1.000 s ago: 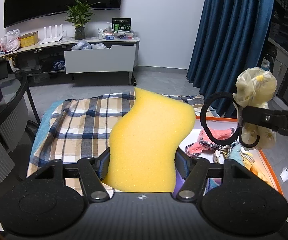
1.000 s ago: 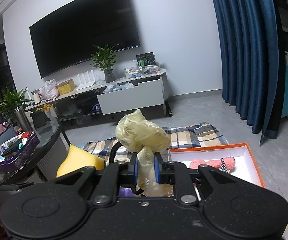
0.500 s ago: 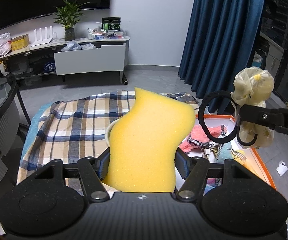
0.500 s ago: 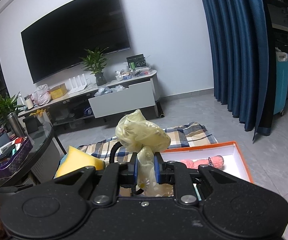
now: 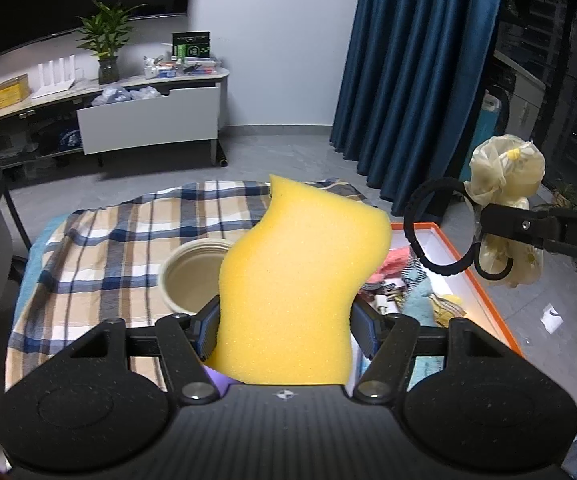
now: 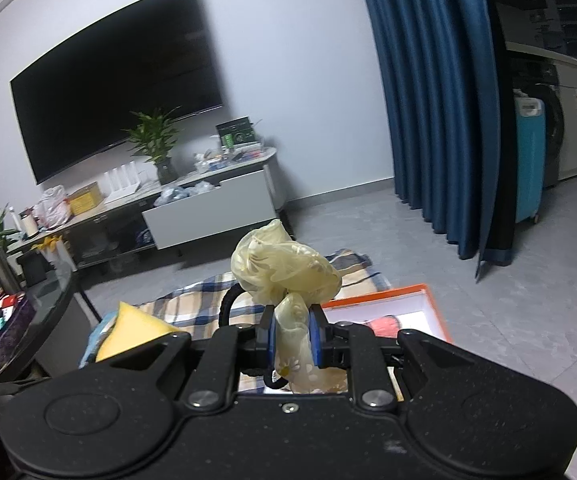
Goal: Organize soft objects
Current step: 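Carry the yellow sponge and plastic bag over the white box with both tools, then open the right tool to drop the plastic bag while the left tool releases the sponge into the box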
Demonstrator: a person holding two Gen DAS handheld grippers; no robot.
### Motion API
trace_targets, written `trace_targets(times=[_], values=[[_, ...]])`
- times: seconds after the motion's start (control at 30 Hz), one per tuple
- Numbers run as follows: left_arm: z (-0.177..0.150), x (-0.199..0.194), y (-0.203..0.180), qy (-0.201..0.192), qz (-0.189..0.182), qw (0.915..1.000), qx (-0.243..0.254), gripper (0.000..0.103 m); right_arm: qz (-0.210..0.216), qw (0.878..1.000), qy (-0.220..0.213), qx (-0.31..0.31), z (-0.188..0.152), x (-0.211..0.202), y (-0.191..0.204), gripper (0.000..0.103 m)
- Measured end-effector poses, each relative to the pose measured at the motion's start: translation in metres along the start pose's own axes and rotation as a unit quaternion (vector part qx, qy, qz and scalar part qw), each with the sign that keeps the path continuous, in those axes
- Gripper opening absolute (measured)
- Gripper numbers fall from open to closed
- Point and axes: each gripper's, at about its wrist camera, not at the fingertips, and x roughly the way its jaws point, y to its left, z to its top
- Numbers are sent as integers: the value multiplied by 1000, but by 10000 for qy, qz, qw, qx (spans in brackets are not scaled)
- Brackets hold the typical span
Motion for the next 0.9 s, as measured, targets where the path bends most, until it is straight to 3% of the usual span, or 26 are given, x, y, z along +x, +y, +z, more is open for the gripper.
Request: trace_targets(times=[0.47, 0.77, 0.9], values=[[5, 22, -31, 294, -392, 9986, 186, 66, -498, 9980, 187, 331, -2, 22, -53, 22], [5, 37, -53, 444, -530, 9970, 356, 66, -459, 9973, 429, 369, 0, 43, -73, 26], [5, 43, -56, 487, -522, 9968, 360, 66, -373, 9968, 600, 362, 0, 58, -80, 34]])
